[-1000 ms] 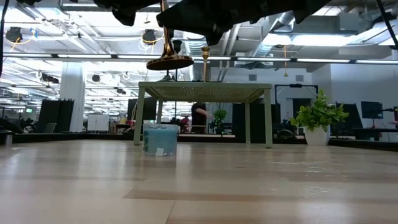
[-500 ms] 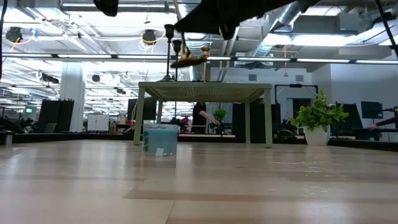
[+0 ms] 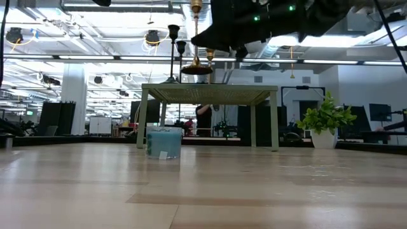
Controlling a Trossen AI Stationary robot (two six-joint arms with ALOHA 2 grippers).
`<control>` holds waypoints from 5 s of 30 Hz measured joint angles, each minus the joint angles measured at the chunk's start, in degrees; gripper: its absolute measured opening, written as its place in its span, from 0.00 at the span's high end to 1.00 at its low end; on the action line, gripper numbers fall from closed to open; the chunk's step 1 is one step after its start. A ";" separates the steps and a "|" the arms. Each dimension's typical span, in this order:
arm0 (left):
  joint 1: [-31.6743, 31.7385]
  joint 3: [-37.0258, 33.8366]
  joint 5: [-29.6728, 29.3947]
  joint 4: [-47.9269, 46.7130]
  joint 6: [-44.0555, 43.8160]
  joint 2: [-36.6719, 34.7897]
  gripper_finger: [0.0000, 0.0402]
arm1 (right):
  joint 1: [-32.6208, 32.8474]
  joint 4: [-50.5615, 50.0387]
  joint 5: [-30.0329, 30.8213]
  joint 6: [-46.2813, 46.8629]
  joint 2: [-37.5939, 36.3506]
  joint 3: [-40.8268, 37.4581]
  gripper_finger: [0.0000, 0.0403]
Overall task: Pick & Place candle stick holders
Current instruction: Put the golden candle holder on the shelf aligned with the golden candle holder, then put the blue scented candle on the shelf aligned with the purple scented candle
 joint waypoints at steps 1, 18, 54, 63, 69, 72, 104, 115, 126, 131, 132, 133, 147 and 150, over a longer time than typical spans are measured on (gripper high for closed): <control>0.00 0.00 -0.03 0.00 0.00 0.01 0.76 | -0.49 1.43 -0.01 -0.01 -0.02 -0.57 1.00; 0.00 0.00 -1.95 0.02 0.00 -0.02 0.76 | -13.17 2.61 -4.48 4.93 -0.02 -1.05 1.00; 0.00 0.00 -1.96 0.09 -0.02 -0.02 0.76 | -13.22 -4.42 -6.45 1.18 -3.26 -0.94 0.72; 0.00 0.00 -1.95 0.04 -0.02 -0.02 0.76 | -7.01 -32.31 -6.51 2.53 -17.72 -0.94 0.72; 0.00 0.00 -1.95 0.02 -0.04 -0.02 0.76 | 0.32 -43.14 -13.14 10.98 -21.53 -0.94 0.75; 0.00 0.00 -1.95 0.02 -0.04 -0.02 0.76 | 3.99 -42.19 -20.15 16.11 -20.39 -0.94 0.75; 0.00 0.00 -1.91 0.00 -0.07 -0.02 0.76 | 15.29 -26.31 -22.47 -5.69 11.90 10.06 0.76; 0.00 0.00 -1.91 0.00 -0.07 -0.02 0.76 | 13.26 -30.02 -17.41 -6.56 13.38 10.00 0.76; 0.00 0.00 -1.91 0.01 -0.07 -0.02 0.76 | 11.12 -27.96 -15.54 -9.38 15.94 10.12 0.76; 0.00 0.00 -1.91 0.01 -0.07 -0.02 0.76 | 10.89 -25.64 -15.58 -9.63 16.73 10.10 0.76; 0.00 0.00 -1.91 0.00 -0.07 -0.02 0.76 | 10.89 -25.19 -15.78 -10.09 16.63 10.13 0.76; 0.00 0.00 -1.91 0.02 -0.07 -0.02 0.76 | 10.81 -25.16 -15.90 -10.40 16.60 10.14 0.76; 0.00 0.00 -1.91 0.02 -0.06 -0.02 0.76 | 9.56 -26.18 -17.35 -10.43 16.62 10.16 0.76; 0.00 0.00 -1.91 0.02 -0.07 -0.02 0.76 | 9.15 -26.39 -18.33 -10.40 16.62 10.16 0.76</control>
